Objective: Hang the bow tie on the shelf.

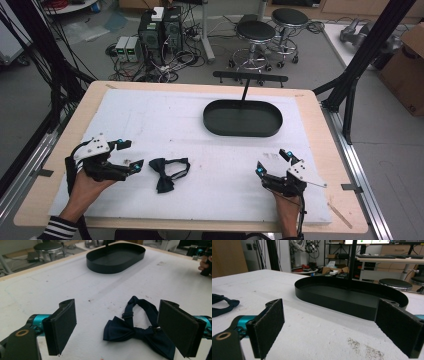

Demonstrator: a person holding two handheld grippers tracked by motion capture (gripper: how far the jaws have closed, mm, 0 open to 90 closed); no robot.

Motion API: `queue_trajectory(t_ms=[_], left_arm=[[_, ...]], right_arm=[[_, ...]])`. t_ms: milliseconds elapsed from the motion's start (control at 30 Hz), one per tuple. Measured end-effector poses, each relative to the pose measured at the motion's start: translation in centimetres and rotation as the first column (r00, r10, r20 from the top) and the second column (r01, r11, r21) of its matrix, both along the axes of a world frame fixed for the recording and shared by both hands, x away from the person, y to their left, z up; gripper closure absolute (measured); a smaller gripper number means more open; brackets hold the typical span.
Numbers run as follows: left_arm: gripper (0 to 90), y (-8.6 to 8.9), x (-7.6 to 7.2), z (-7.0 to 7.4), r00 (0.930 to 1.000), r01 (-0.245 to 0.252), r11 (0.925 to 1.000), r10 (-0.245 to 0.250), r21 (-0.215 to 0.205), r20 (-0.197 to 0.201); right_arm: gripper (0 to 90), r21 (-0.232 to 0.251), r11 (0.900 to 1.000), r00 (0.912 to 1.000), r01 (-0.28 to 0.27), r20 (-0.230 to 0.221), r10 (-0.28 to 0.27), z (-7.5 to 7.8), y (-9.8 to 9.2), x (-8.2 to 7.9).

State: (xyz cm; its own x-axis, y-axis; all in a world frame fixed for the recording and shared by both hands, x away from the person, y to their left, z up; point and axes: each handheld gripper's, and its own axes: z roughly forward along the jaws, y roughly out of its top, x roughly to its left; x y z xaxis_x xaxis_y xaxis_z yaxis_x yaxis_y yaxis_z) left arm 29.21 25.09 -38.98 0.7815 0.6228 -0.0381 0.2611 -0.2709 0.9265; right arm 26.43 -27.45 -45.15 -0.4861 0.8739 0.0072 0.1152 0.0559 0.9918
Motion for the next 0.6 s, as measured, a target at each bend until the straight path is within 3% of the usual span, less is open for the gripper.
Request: queue_trajectory(t_ms=[67,100,200,233,267,300,367,400,433,467,600], left_arm=[[16.5,-0.3,0.2,0.2,0.9998,0.001,1.0,-0.001,0.006,-0.017],[16.6,-0.9,0.6,0.4,0.9981,0.007,0.9994,-0.004,0.033,-0.062],[17.4,-2.1,1.2,0.4,0.9938,-0.001,0.9947,0.013,0.103,-0.11],[18.3,-2.1,1.2,0.4,0.9938,-0.001,0.9947,0.013,0.103,-0.11],[19.1,-2.6,1.3,0.4,0.993,0.008,0.9919,0.007,0.127,-0.118],[19.1,-3.6,1.5,0.3,0.993,0.021,0.9837,0.0,0.178,-0.118],[20.0,-4.6,1.6,0.2,0.9926,0.04,0.9748,-0.013,0.219,-0.121],[21.4,-4.6,1.6,0.2,0.9926,0.04,0.9748,-0.013,0.219,-0.121],[22.5,-5.5,1.7,0.0,0.9908,0.049,0.9656,-0.015,0.255,-0.135],[24.0,-5.9,1.8,-0.1,0.9896,0.054,0.9612,-0.015,0.27,-0.143],[29.6,-6.7,2.2,-0.5,0.9848,0.06,0.9555,-0.01,0.289,-0.173]], right_arm=[[8.2,-0.001,1.0,1.0,0.0,-0.001,0.0,0.0,0.0,0.0],[8.2,-0.001,1.0,1.0,-0.001,-0.004,0.001,0.0,0.0,0.0],[8.2,-0.001,1.0,1.0,0.0,-0.001,0.0,0.0,0.0,0.0],[8.2,-0.001,1.0,1.0,0.0,-0.001,0.0,0.0,0.0,0.0],[8.2,0.002,1.0,1.0,0.0,-0.003,0.0,0.0,0.0,0.0],[8.2,0.003,1.0,1.0,0.0,-0.002,0.0,0.0,0.0,-0.1],[8.2,0.004,1.0,1.0,0.002,0.003,-0.002,0.0,-0.1,-0.1],[8.2,0.004,1.0,1.0,0.002,0.003,-0.002,0.0,-0.1,-0.1],[8.2,0.01,1.0,1.0,0.003,0.003,-0.003,0.0,-0.1,-0.1],[8.2,0.01,1.0,1.0,0.004,0.004,-0.004,0.0,-0.1,-0.1],[8.2,0.013,1.0,1.0,0.001,0.005,-0.001,0.0,-0.1,-0.1]])
